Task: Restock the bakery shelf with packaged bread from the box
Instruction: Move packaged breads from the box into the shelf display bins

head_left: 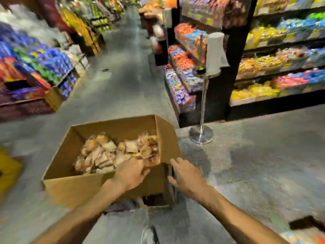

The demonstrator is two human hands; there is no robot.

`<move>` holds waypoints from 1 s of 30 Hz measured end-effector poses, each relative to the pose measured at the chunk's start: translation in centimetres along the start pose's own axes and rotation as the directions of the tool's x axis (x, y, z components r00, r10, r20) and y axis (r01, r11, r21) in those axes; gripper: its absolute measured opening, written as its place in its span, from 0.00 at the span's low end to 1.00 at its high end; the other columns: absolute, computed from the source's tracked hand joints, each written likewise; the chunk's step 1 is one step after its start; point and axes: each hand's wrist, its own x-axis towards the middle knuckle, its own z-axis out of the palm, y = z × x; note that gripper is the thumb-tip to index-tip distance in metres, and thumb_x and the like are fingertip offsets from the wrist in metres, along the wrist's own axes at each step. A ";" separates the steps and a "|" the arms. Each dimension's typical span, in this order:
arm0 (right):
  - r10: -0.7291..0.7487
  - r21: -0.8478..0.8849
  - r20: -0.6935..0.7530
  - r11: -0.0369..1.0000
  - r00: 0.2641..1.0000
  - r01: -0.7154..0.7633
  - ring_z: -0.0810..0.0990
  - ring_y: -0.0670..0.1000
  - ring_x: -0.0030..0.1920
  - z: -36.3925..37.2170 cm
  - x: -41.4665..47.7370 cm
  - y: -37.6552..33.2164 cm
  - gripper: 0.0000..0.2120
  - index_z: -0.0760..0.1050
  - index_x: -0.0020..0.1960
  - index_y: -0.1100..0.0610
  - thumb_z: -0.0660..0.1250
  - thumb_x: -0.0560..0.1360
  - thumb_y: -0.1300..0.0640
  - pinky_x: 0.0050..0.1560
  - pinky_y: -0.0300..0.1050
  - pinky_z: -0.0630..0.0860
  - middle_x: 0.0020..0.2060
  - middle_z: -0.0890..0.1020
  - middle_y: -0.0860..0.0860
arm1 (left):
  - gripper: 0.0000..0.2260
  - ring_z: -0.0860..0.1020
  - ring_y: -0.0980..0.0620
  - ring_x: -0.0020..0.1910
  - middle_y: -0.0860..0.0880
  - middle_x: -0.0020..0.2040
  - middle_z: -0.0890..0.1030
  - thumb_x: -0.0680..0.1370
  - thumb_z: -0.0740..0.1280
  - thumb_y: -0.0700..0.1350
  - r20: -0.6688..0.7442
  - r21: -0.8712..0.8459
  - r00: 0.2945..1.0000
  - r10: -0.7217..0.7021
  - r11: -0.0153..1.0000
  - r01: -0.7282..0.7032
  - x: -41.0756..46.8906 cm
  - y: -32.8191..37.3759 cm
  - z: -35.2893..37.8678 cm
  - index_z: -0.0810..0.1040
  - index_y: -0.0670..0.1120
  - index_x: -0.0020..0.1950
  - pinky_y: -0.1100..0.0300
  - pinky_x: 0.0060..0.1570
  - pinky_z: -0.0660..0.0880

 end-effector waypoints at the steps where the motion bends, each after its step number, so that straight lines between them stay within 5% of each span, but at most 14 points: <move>1: -0.012 0.009 0.033 1.000 0.999 0.012 0.72 0.58 0.63 1.1 1.8 -1.1 0.21 0.65 0.69 0.56 0.61 0.80 0.48 0.54 0.51 0.73 0.62 0.72 0.55 | 0.12 0.79 0.44 0.57 0.46 0.57 0.79 0.82 0.59 0.53 0.021 0.034 0.999 -0.026 0.999 0.025 0.5 -2.2 1.3 0.75 0.52 0.63 0.53 0.53 0.76; 10: 0.071 0.089 0.281 0.991 0.957 -0.100 0.75 0.55 0.62 10.5 19.8 -6.3 0.17 0.68 0.68 0.55 0.61 0.81 0.51 0.60 0.49 0.72 0.64 0.75 0.53 | 0.10 0.79 0.44 0.55 0.45 0.56 0.81 0.82 0.60 0.50 0.176 -0.147 0.963 -0.204 0.962 0.231 10.4 -20.8 10.4 0.77 0.49 0.59 0.52 0.50 0.75; 18: 0.229 0.118 0.603 0.922 0.764 -0.369 0.76 0.55 0.59 19.8 32.1 -7.8 0.15 0.72 0.62 0.53 0.65 0.78 0.49 0.59 0.51 0.74 0.61 0.78 0.54 | 0.13 0.77 0.42 0.61 0.43 0.63 0.79 0.81 0.62 0.48 0.450 -0.252 0.861 -0.238 0.891 0.378 19.2 -31.4 17.9 0.74 0.47 0.64 0.52 0.56 0.76; 24: 0.300 0.087 0.682 0.872 0.667 -0.481 0.74 0.51 0.56 27.7 38.3 -6.9 0.13 0.72 0.65 0.52 0.59 0.82 0.55 0.49 0.39 0.66 0.62 0.75 0.52 | 0.18 0.76 0.42 0.62 0.43 0.65 0.77 0.81 0.63 0.50 0.531 -0.348 0.826 -0.190 0.840 0.417 25.1 -36.7 23.2 0.71 0.49 0.70 0.54 0.57 0.73; 30: 0.227 0.064 0.696 0.925 0.681 -0.375 0.68 0.58 0.72 34.6 42.1 -6.0 0.25 0.64 0.74 0.54 0.56 0.79 0.67 0.68 0.47 0.66 0.74 0.67 0.56 | 0.35 0.77 0.43 0.60 0.46 0.65 0.77 0.72 0.73 0.52 0.720 -0.315 0.692 -0.044 0.869 0.382 27.6 -38.6 27.8 0.64 0.54 0.76 0.51 0.59 0.75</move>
